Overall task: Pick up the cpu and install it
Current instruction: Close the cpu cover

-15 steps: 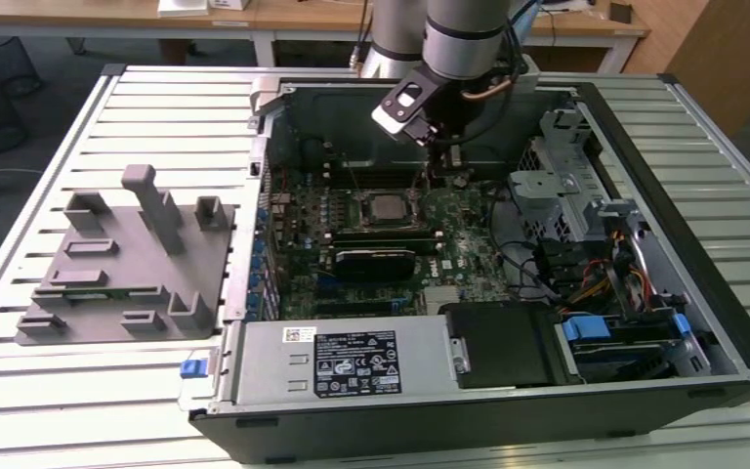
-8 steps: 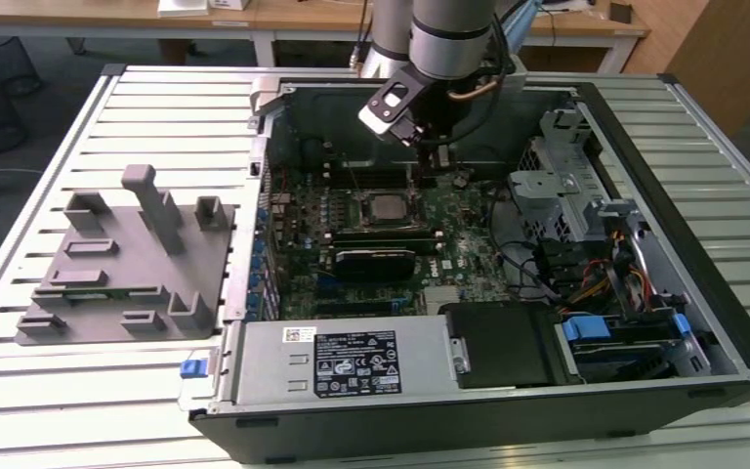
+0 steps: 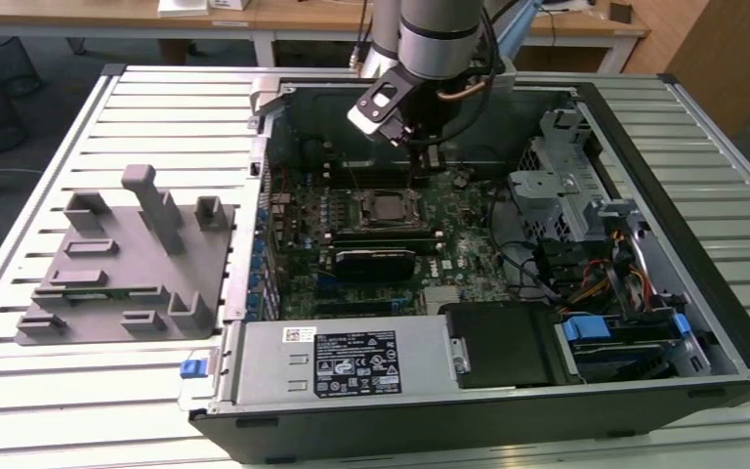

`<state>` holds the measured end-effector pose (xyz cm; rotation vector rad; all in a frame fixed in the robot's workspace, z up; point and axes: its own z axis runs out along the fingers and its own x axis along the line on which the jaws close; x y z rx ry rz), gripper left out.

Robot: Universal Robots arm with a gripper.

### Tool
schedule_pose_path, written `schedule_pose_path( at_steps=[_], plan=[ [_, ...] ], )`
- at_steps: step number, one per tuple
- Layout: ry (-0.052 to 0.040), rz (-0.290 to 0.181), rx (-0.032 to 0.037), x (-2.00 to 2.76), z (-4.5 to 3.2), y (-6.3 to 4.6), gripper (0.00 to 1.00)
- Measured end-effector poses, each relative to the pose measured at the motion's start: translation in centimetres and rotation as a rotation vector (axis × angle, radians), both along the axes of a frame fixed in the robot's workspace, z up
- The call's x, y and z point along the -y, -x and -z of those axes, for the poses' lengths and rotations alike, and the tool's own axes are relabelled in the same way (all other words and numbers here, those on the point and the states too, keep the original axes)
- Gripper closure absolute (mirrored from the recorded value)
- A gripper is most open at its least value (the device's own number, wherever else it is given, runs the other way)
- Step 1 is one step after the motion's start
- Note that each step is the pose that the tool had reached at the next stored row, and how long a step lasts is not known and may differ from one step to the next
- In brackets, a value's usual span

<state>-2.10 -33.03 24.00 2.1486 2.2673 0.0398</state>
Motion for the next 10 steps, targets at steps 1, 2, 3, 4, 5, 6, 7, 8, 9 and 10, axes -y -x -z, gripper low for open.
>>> schedule_pose_path(
  at_steps=[1, 2, 3, 4, 5, 6, 7, 8, 9, 10],
  plan=[
    [0.0000, 0.000, 0.0000, 0.00, 0.03, 0.2, 0.89],
    [0.0001, 0.000, -0.0001, 0.00, 0.07, 0.4, 0.89],
    [0.0001, 0.000, -0.0001, 0.00, 0.13, 0.6, 0.89],
    [0.0001, 0.000, -0.0001, 0.00, 0.19, 0.9, 0.89],
    [0.0001, 0.000, 0.0000, 0.00, 0.26, 1.1, 0.89],
    [0.0000, 0.000, 0.0000, 0.00, 0.34, 1.4, 0.89],
    [0.0000, 0.000, 0.0000, 0.00, 0.41, 1.5, 0.89],
    [0.0000, 0.000, 0.0000, 0.00, 0.47, 1.6, 0.89],
    [0.0001, 0.000, 0.0000, 0.00, 0.53, 1.6, 0.89],
    [0.0001, 0.000, -0.0001, 0.00, 0.60, 1.7, 0.89]
  ],
)
